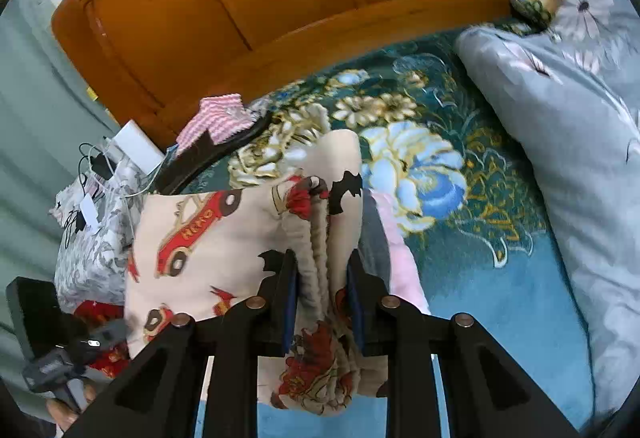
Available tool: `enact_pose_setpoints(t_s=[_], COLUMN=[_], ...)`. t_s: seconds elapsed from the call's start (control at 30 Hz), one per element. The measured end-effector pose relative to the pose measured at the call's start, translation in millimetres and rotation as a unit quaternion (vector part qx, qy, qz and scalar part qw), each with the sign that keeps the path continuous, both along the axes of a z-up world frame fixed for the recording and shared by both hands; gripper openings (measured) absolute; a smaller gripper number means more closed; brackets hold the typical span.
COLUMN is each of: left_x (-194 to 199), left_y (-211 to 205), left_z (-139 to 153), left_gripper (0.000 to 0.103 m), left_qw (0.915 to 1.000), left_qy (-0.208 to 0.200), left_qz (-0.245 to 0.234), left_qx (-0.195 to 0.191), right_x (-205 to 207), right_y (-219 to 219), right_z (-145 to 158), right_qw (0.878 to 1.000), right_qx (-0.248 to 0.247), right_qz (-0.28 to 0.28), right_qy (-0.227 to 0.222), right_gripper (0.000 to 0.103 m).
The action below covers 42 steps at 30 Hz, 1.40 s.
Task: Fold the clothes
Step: 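Lift the folded pants with both grippers and carry them toward the clothes stack, then lower the folded pants onto the pink and grey clothes stack with both grippers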
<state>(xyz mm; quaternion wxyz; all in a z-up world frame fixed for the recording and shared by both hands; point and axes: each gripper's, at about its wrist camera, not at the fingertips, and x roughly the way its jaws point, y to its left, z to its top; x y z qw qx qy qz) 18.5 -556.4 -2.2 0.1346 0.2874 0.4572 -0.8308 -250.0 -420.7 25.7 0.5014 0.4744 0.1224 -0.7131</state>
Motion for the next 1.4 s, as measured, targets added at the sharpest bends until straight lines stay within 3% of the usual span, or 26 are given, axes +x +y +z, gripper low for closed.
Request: enact_pose_setpoints(t_s=[0.03,0.07,0.2,0.27,0.4,0.5,0.53,0.57,0.63,0.73,0.8,0.9,1.1,1.23,1.4], left_x=[-4.9,-7.0,0.7,7.2,5.7,7.5,9.4,11.4,15.3,22.6,17.9,-3.1,-35.6,-39.7,-28.7], left_y=[2.0,3.9,16.0,21.4,16.8,14.5,14.3,14.0,13.5,26.4,39.9,51.6,37.7,37.5,51.3], left_z=[-0.4,-0.7,10.9,16.8,0.9,-2.2,-0.5,1.2,4.6,30.5,48.8,55.1,4.2,1.8,13.6], left_gripper=[0.036,0.017,0.016,0.016,0.016,0.021,0.026,0.038,0.058,0.059,0.059,0.059,0.059,0.059,0.060], left_qw=[0.9998,0.9995,0.9979,0.9966,0.9969,0.9964,0.9962,0.9959,0.9953,0.9913,0.9866,0.9822,0.9836,0.9822,0.9818], left_qy=[-0.014,-0.020,-0.008,-0.003,-0.036,-0.050,-0.052,-0.053,-0.056,-0.037,-0.018,-0.003,-0.072,-0.067,-0.067], left_qz=[0.002,0.005,0.018,0.024,0.024,0.031,0.035,0.039,0.048,0.051,0.030,-0.018,-0.039,-0.037,-0.025], left_qx=[-0.013,-0.022,-0.062,-0.078,-0.066,-0.060,-0.061,-0.061,-0.062,-0.115,-0.159,-0.187,-0.161,-0.172,-0.176], right_x=[3.1,5.7,9.8,8.0,5.9,2.6,3.5,4.7,12.0,35.4,56.0,77.5,66.9,57.5,62.4], right_y=[-1.3,-2.3,-1.0,-3.0,-4.8,-0.2,1.6,4.0,12.4,21.9,22.9,13.2,-7.2,-22.2,-4.2], right_z=[4.0,7.6,15.6,1.6,-26.0,-26.2,-22.5,-17.9,-1.3,22.0,28.5,16.9,-16.5,-28.3,-7.3], right_qw=[1.000,1.000,0.999,1.000,1.000,1.000,1.000,1.000,0.999,0.996,0.993,0.989,0.994,0.994,0.995], right_qx=[0.000,-0.002,-0.032,-0.017,0.010,0.003,0.004,0.003,-0.010,-0.034,-0.048,-0.031,-0.005,0.015,-0.007], right_qz=[0.006,0.012,0.026,0.023,0.009,-0.002,-0.004,-0.005,-0.004,0.025,0.070,0.118,0.080,0.067,0.064], right_qy=[0.007,0.013,0.014,0.004,-0.006,-0.019,-0.014,-0.006,0.031,0.077,0.084,0.081,0.078,0.087,0.074], right_gripper=[0.023,0.023,0.023,0.023,0.026,0.034,0.044,0.055,0.059,0.059,0.059,0.059,0.059,0.059,0.059])
